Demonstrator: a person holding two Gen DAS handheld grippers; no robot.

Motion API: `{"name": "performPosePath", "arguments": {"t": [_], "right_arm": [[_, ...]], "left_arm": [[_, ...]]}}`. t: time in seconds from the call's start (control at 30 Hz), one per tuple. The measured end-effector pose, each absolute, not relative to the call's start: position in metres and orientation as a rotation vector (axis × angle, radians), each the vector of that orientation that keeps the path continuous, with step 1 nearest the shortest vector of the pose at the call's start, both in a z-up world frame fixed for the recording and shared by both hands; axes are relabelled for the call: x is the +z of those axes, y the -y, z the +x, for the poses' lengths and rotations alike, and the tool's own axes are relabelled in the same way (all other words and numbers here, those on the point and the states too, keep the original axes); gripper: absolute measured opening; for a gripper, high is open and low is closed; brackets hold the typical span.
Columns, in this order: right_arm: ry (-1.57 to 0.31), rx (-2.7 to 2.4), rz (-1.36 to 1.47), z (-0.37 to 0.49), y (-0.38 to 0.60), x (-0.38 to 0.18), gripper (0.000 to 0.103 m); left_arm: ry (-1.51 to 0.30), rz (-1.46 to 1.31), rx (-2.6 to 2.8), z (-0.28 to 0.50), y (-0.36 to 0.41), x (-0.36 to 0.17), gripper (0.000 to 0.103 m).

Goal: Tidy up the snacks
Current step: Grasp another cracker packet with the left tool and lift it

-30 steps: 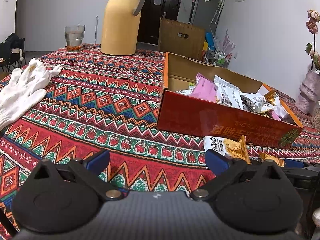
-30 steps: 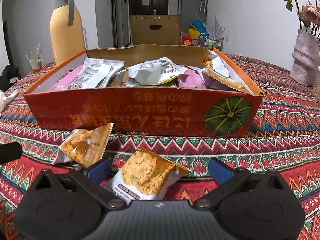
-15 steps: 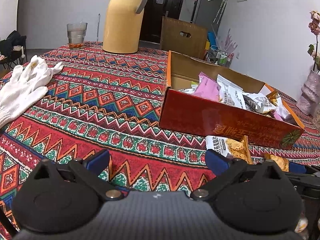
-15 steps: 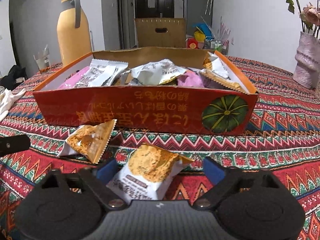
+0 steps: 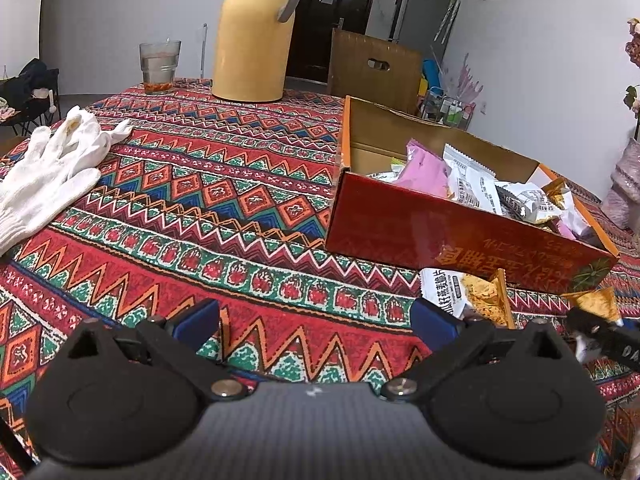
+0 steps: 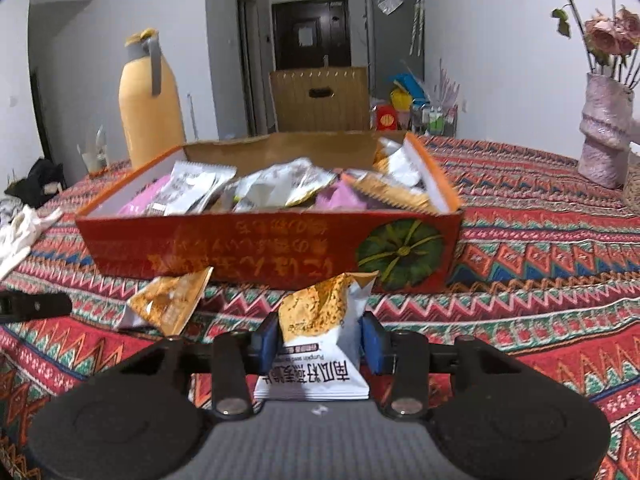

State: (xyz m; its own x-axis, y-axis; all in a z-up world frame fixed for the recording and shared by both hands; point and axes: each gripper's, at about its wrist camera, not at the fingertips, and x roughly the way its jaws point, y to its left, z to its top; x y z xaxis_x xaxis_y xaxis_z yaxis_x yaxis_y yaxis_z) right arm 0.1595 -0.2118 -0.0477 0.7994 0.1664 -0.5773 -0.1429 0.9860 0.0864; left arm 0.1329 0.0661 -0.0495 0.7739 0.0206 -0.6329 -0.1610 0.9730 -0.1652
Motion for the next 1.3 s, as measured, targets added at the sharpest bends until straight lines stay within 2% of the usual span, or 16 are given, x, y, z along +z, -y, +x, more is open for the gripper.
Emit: {"name": "performPosePath", "arguments": {"t": [0.37,0.77,1.3], "right_arm": [[-0.544,0.113,0.139,0.159,0.255,-0.048,0.042],[-0.488,0.134,0.187,0.153,0.262,-0.049,0.042],[-0.469,0.153,0.197,0.148,0.262,-0.050,0.042]], "left_arm": [[-0.695,-0.157,0.103,0.135,-0.056,-0.045,0.103],[-0.684,-0.026,0.018,0.144,0.005,-0.023,0.103],[-0.812,-0.062,0.080,0.199,0.046,-0.050,0.103]]}}
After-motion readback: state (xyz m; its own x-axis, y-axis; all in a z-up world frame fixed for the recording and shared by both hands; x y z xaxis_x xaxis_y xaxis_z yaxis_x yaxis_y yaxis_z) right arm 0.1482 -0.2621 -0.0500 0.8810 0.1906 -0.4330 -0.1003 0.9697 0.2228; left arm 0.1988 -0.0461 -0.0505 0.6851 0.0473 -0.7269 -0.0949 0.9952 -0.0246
